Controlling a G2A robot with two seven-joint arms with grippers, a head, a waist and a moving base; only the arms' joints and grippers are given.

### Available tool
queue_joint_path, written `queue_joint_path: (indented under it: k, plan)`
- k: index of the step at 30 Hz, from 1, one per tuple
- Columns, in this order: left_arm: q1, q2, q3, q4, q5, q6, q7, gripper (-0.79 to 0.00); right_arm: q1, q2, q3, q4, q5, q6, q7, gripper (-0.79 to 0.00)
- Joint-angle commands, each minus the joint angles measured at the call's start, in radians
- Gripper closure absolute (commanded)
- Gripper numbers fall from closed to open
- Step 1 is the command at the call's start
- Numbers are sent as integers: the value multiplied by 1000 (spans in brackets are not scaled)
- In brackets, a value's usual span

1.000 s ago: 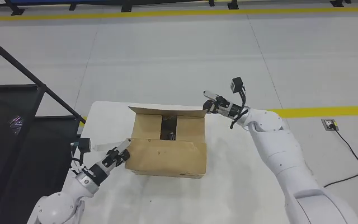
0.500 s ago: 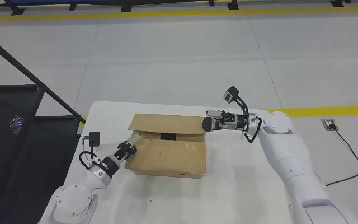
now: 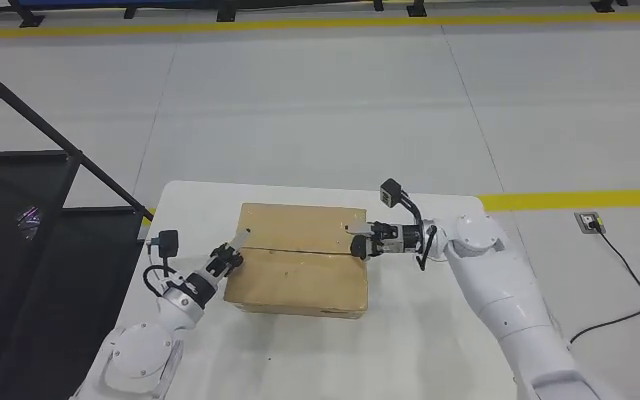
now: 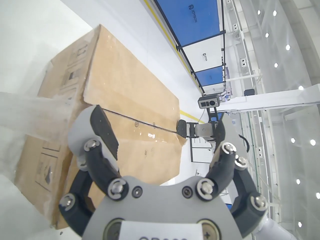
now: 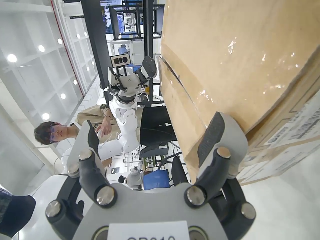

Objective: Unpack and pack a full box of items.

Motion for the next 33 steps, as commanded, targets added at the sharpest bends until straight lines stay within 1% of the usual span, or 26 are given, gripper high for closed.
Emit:
queue_joint_path:
  k: [1,4,6,10,11,16,20,23,26,27,28,29,33]
  plan:
    - [8,1,-13,3,-3,-2,-1,-785,-29,8,21,-49,-12,-42,-77,-785]
    - [16,2,-18,4,11,-6,-14,-785,-74,20,51,-132,-9,-48,-126,-785]
    - [20,2,-16,4,16,-7,-13,-785,-99,26,54,-190,-22,-13,-136,-785]
    - [23,0,-9,0,15,-8,-4,-785,-127,31,38,-268,7,93,-63,-785]
    - [24,-1,-10,-1,13,-9,1,-785,-132,32,35,-281,14,105,-47,-785]
    - [41,-3,-30,-10,-1,-20,39,-785,-167,41,21,-327,-57,153,-94,-785]
    - [71,-4,-89,-18,-54,-21,89,-785,-198,47,35,-329,-62,140,-152,-785]
    - [103,-5,-136,-16,-81,-15,138,-785,-212,50,39,-323,-50,128,-165,-785]
    - [140,-8,-167,-14,-107,2,189,-785,-219,52,41,-318,-58,119,-189,-785]
    - [152,-9,-176,-12,-119,7,210,-785,-220,53,39,-319,-67,117,-195,-785]
    - [163,-12,-188,-2,-135,24,257,-785,-223,54,36,-319,-68,116,-198,-785]
    - [169,-15,-191,4,-149,40,286,-785,-225,54,35,-320,-65,114,-199,-785]
    - [169,-15,-191,4,-149,40,286,-785,-225,55,27,-321,-60,113,-201,-785]
